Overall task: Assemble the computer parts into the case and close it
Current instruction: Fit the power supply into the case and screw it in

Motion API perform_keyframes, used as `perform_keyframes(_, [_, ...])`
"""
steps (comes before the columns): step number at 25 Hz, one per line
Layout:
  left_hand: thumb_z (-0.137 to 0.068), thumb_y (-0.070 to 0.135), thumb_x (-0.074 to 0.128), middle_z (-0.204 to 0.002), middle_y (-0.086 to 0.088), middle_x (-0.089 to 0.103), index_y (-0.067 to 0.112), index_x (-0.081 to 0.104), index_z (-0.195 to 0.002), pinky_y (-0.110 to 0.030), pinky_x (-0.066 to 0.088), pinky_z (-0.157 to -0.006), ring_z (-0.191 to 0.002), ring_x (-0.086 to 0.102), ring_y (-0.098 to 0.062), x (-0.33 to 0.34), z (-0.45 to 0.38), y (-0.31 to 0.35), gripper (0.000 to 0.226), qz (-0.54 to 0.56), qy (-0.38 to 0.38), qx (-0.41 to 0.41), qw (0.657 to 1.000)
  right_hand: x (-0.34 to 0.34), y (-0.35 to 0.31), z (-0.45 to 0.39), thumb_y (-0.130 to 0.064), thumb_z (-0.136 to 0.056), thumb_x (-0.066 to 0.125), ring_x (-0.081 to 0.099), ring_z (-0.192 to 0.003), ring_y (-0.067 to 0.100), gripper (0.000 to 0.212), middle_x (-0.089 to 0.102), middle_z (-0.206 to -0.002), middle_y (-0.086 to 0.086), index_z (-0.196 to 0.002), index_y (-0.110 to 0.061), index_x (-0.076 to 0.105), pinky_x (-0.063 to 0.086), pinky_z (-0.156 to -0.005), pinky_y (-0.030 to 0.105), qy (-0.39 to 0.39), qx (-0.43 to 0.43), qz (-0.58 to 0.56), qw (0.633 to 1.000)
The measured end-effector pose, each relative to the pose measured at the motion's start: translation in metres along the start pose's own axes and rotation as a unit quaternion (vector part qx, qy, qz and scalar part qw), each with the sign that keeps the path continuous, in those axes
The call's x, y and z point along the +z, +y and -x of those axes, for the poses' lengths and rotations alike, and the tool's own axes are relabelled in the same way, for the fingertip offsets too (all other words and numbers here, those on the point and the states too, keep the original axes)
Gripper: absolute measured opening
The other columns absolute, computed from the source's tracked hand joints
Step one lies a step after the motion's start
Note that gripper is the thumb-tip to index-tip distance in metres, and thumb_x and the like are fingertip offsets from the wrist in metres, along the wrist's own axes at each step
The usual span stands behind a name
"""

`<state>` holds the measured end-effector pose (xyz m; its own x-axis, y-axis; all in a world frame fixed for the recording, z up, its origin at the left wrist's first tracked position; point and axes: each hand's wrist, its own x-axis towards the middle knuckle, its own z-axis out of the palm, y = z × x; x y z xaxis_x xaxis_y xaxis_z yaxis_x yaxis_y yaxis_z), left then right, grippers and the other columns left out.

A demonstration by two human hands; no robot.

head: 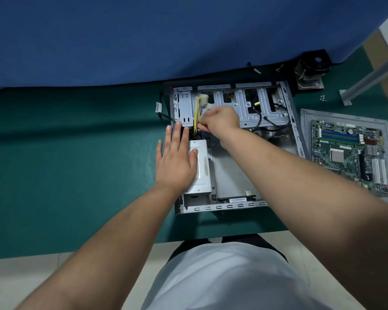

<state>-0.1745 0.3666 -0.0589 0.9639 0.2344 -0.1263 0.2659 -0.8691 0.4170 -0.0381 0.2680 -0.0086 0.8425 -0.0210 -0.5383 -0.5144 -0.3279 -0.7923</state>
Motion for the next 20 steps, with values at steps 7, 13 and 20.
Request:
perform_keyframes(7, [-0.102,0.046,0.045,-0.172,0.01,-0.005,0.031,0.017,-0.161,-0.048,0.002,-0.126,-0.157,-0.013,-0.013,-0.017,-0.021,-0.015,0.067,0.026,-0.035,0.054,0.998,-0.038,0.057,0.04,-0.034,-0.092,0.073,0.066,-0.091,0.005,0.023,0.07,-0.104,-0.009,-0.111,-0.022,0.069,0.052,-0.078,0.019,-0.083,-0.163,0.2,0.963])
perform_keyframes(13, [-0.101,0.064,0.033,-0.171,0.013,-0.011,0.03,0.003,-0.164,-0.055,0.002,-0.125,-0.156,-0.017,-0.01,-0.033,-0.079,-0.012,0.078,-0.017,-0.112,0.043,0.993,-0.029,0.072,0.025,-0.055,-0.077,0.078,0.063,-0.118,0.017,0.081,0.062,-0.136,-0.002,-0.147,-0.033,0.043,0.049,-0.106,0.041,-0.278,0.001,0.192,0.941])
perform_keyframes(20, [-0.104,0.062,0.031,-0.168,0.015,-0.022,0.027,0.002,-0.165,-0.058,0.01,-0.125,-0.153,-0.027,-0.01,-0.029,-0.091,-0.016,0.076,-0.023,-0.158,0.045,0.986,-0.013,0.091,0.003,-0.065,-0.06,0.087,0.071,-0.109,0.016,0.094,0.074,-0.118,-0.009,-0.139,-0.039,0.043,0.053,-0.103,0.045,-0.331,0.048,0.163,0.928])
